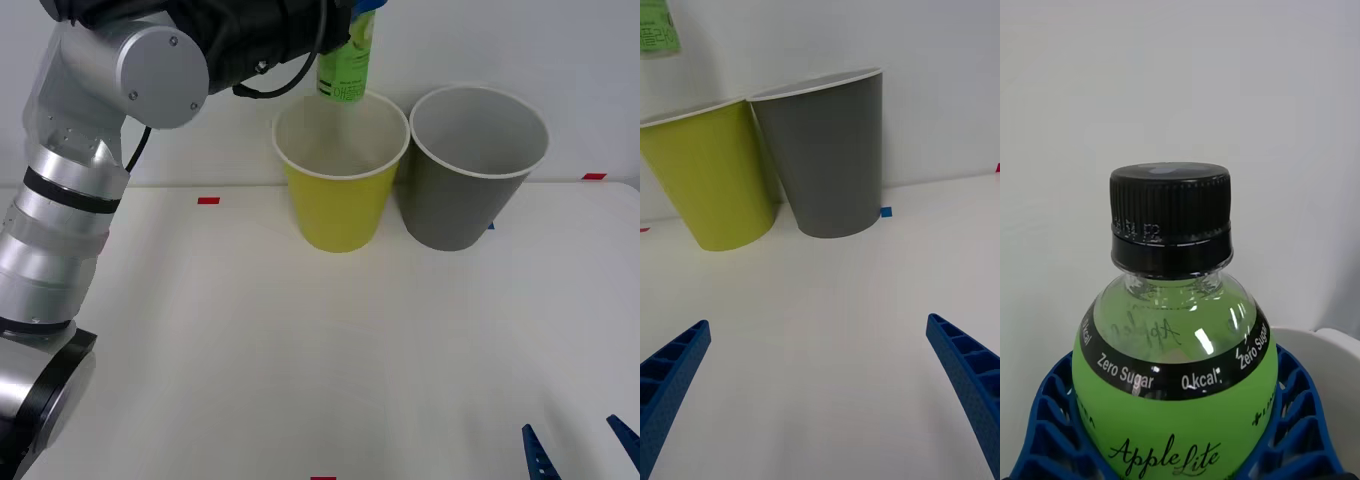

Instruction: Put cans in the gray bin and PET bottles in the light green bin.

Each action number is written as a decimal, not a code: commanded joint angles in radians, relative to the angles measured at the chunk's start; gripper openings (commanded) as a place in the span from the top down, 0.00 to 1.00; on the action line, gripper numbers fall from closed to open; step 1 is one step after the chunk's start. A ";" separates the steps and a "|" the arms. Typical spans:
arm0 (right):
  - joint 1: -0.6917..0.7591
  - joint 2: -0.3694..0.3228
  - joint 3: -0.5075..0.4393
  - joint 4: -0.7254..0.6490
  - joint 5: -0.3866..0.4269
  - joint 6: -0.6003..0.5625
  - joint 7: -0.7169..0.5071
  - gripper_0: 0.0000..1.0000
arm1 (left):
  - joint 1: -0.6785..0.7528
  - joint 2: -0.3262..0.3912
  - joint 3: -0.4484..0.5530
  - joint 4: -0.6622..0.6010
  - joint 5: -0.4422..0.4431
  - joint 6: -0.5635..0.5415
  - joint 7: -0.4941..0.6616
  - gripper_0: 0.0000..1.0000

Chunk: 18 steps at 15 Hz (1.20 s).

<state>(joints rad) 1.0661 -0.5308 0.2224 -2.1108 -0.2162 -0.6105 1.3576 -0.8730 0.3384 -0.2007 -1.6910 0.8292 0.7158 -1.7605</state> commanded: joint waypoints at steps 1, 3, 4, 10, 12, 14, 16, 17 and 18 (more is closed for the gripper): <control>0.000 0.000 0.000 0.000 0.000 0.000 0.000 0.00 | 0.000 0.002 -0.051 0.030 -0.002 -0.058 0.003 1.00; 0.000 0.000 0.000 0.000 0.000 0.000 0.000 0.01 | 0.000 0.004 -0.071 0.036 -0.004 -0.068 0.009 1.00; 0.000 0.000 0.000 0.000 0.000 0.000 0.000 0.00 | 0.000 0.007 -0.091 0.059 -0.009 -0.108 0.004 1.00; 0.000 0.000 0.000 0.000 0.000 0.000 0.000 0.00 | 0.000 0.021 -0.123 0.103 -0.024 -0.179 -0.004 1.00; 0.000 0.000 0.000 0.000 0.000 0.000 0.000 0.00 | 0.000 0.027 -0.123 0.103 -0.033 -0.179 -0.005 1.00; 0.000 0.000 0.000 0.000 0.000 0.000 0.000 0.00 | 0.000 0.031 -0.123 0.103 -0.039 -0.179 -0.005 1.00; 0.000 0.000 0.000 0.000 0.000 0.000 0.000 0.00 | 0.000 0.033 -0.123 0.103 -0.045 -0.179 -0.002 1.00; 0.000 0.000 0.000 0.000 0.000 0.000 0.000 0.00 | 0.000 0.034 -0.123 0.103 -0.045 -0.179 0.001 1.00; 0.000 0.000 0.000 0.000 0.000 0.000 0.000 0.00 | 0.000 0.033 -0.123 0.103 -0.045 -0.179 0.003 0.60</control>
<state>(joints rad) 1.0661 -0.5308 0.2224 -2.1108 -0.2162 -0.6105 1.3576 -0.8727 0.3718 -0.3237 -1.5872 0.7842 0.5368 -1.7602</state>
